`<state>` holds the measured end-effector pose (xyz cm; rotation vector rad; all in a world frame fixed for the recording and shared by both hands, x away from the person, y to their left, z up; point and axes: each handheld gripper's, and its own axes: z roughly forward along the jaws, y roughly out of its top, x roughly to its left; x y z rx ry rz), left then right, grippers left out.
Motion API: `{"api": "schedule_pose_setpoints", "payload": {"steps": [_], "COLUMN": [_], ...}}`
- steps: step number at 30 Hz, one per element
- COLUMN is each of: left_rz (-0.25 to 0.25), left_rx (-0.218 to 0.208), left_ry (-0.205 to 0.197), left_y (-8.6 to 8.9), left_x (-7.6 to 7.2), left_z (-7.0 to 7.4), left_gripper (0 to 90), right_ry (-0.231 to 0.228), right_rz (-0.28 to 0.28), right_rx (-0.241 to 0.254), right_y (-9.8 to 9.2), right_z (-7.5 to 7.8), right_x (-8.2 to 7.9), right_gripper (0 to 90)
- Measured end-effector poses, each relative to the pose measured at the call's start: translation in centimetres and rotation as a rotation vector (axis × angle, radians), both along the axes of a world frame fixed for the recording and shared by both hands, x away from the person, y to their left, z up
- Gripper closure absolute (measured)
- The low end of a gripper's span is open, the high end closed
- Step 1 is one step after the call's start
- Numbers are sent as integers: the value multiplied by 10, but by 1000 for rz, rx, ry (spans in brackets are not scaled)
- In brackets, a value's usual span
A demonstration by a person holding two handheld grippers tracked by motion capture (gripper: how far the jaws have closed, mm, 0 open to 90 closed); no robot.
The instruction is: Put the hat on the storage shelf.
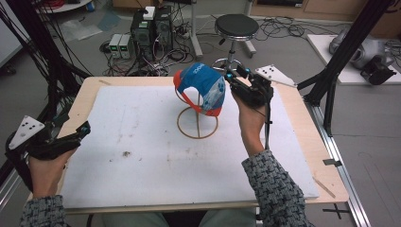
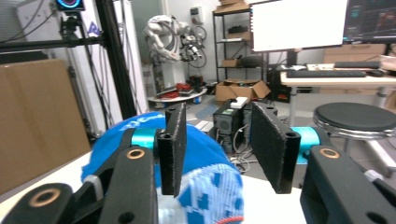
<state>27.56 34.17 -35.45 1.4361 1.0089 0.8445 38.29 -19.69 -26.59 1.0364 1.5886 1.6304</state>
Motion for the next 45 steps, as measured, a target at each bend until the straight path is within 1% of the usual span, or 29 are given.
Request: {"api": "schedule_pose_setpoints", "payload": {"steps": [5, 13, 17, 22, 28, 30, 34, 36, 38, 41, 42, 43, 44, 45], "left_rz": [-2, -1, 0, 2, -1, -3, -5, -6, -8, -9, -9, -9, -8, -7], "left_rx": [1, 3, 2, 4, 3, 4, 5, 5, 8, 8, 8, 10, 10, 10], "left_ry": [2, 3, 3, 5, 12, 14, 17, 15, 16, 15, 16, 17, 18, 20], "left_y": [-1, -1, -1, -1, -1, -2, -3, -4, -4, -5, -5, -5, -5, -5], "left_x": [0, 0, 1, 1, 2, 3, 3, 3, 3, 4, 4, 4, 4, 4], "left_z": [0, -1, -1, -1, -3, -4, -5, -4, -4, -5, -5, -5, -6, -6], "left_gripper": [179, 179, 179, 179, 179, 179, 179, 179, 179, 179, 179, 179, 179, 179], "right_ry": [-1, 6, 6, 12, 7, 10, 10, 20, 15, 23, 19, 29, 34, 21], "right_rz": [-43, -90, -117, -150, -205, -220, -239, -253, -266, -292, -297, -302, -307, -306], "right_rx": [2, 12, 6, 15, -10, -9, 1, 7, 14, -1, -11, -15, -19, -22], "right_y": [-17, -42, -54, -70, -86, -92, -104, -109, -115, -119, -120, -120, -120, -120], "right_z": [-2, -9, -11, -17, -26, -29, -35, -38, -42, -47, -49, -49, -51, -52], "right_x": [-4, -10, -15, -21, -32, -36, -44, -48, -52, -58, -59, -60, -61, -63], "right_gripper": [506, 475, 459, 436, 364, 317, 253, 225, 207, 164, 146, 123, 122, 122]}}
